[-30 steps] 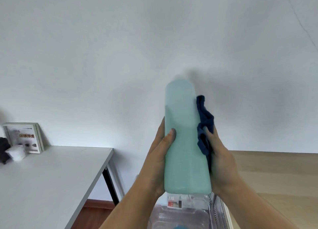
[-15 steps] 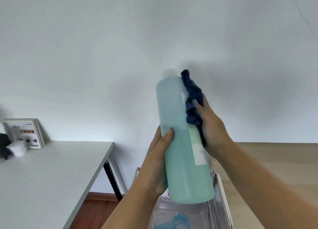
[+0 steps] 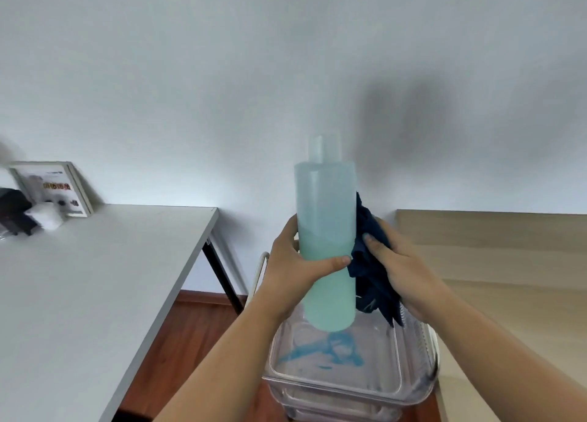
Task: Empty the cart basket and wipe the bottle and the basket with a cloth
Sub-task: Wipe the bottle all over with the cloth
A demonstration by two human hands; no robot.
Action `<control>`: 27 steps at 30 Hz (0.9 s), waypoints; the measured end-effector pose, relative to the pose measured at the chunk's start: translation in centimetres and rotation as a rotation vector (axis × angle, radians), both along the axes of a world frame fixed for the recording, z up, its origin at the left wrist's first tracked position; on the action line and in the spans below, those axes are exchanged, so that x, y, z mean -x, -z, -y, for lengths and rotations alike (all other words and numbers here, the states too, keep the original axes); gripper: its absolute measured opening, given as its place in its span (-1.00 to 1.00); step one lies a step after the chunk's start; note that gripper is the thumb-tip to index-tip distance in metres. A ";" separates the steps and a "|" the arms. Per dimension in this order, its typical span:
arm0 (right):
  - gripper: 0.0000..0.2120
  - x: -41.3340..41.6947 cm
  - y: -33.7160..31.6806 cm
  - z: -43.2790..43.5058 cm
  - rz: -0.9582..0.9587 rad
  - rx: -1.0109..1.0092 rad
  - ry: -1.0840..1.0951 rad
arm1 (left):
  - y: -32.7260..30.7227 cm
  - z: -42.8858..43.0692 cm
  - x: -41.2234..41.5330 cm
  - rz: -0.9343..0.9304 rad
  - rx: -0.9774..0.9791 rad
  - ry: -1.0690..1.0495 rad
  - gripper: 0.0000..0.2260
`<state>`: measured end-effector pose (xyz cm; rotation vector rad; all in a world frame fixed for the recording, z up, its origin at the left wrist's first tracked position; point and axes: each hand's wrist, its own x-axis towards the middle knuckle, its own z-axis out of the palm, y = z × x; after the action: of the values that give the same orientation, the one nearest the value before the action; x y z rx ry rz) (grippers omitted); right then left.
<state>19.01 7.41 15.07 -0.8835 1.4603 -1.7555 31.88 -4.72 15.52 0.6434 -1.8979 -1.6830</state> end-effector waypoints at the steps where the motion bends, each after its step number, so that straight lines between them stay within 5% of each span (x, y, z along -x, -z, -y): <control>1: -0.68 0.1 1.1 0.1 0.032 -0.039 -0.007 | 0.9 0.2 -0.1 0.024 -0.009 -0.017 -0.40; 5: -0.70 0.3 5.8 0.4 0.188 -0.156 0.000 | 4.0 1.6 -0.8 0.106 -0.053 -0.083 -0.32; 17: -0.55 0.3 14.4 0.2 0.012 -0.513 0.144 | 12.8 6.9 -1.1 0.315 0.087 -0.023 -0.22; 27: -0.55 0.0 17.7 -1.6 0.088 -0.609 0.201 | 18.6 8.1 0.2 0.386 0.022 -0.162 -0.14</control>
<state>19.02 9.02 -2.59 -0.3455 1.9202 -1.3260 31.65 -12.80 -3.08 1.1486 -2.0499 -1.5143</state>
